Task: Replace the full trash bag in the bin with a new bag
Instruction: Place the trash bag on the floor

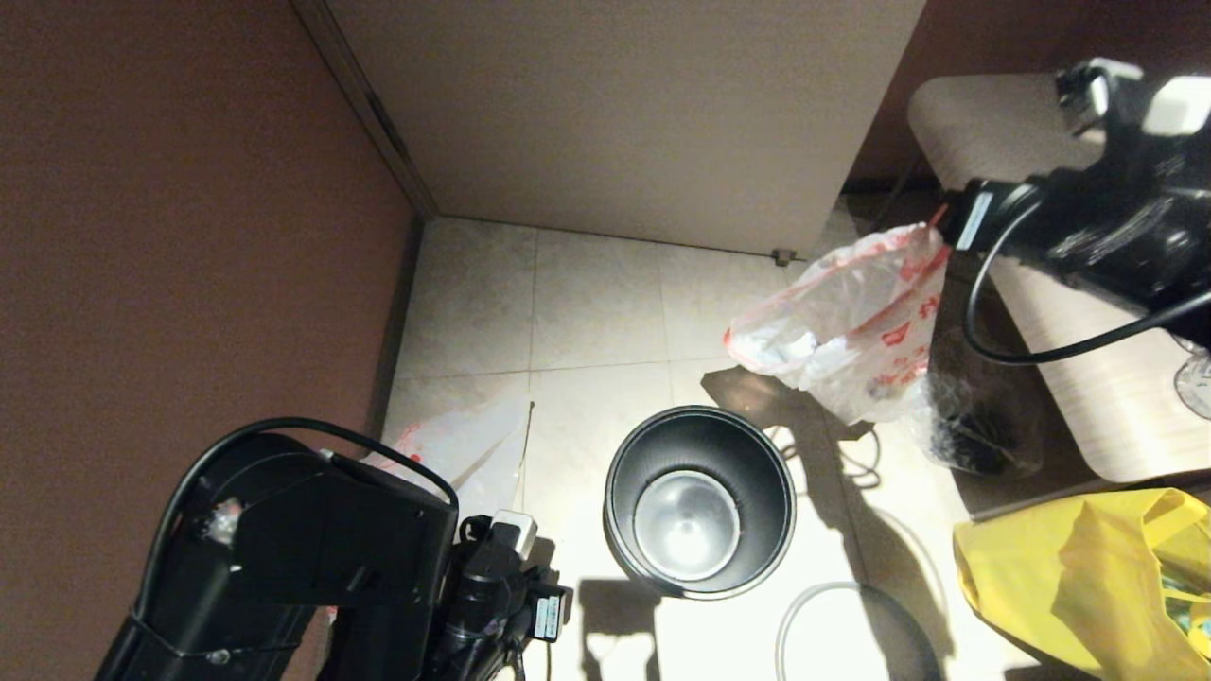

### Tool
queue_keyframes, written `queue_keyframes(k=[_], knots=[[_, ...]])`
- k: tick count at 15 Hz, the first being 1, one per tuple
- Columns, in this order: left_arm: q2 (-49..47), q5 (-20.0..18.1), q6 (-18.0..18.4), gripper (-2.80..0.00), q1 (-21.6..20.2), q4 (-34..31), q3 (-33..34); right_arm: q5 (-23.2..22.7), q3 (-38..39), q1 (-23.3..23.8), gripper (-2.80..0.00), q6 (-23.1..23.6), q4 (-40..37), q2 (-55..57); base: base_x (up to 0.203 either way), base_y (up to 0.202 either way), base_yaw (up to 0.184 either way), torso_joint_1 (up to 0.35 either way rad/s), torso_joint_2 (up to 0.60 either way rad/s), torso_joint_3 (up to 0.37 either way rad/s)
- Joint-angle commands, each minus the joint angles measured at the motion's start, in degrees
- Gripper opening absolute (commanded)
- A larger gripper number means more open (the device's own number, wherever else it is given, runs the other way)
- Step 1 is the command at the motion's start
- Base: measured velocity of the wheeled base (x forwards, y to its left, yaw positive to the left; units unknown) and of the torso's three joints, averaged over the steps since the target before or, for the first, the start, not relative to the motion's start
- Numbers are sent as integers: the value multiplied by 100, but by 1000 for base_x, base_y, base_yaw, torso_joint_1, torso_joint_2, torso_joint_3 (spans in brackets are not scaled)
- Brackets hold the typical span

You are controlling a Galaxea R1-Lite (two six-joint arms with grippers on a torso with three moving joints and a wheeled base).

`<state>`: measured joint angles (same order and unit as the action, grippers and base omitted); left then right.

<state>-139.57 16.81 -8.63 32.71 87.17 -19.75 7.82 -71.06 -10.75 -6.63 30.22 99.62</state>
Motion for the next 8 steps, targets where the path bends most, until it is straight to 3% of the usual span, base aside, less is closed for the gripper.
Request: queue_keyframes(k=[1,5,6,7,8], knots=[[-104,14,1,-280,-1,49,-26,-19,4,404,-280,25,251,1635,0,0,0,0,0,0],[-229,15,10,-280,-1,49,-116,124,590,1017,-280,310,744,3293,0,0,0,0,0,0],[-238,7,1,-280,2,49,-125,216,979,1070,-105,395,905,3351,0,0,0,0,0,0],[-281,6,9,-280,8,49,-135,307,1306,1104,0,520,1186,3279,0,0,0,0,0,0],[-317,-3,10,-280,8,49,-160,370,1549,1107,0,637,1353,3042,0,0,0,0,0,0]])
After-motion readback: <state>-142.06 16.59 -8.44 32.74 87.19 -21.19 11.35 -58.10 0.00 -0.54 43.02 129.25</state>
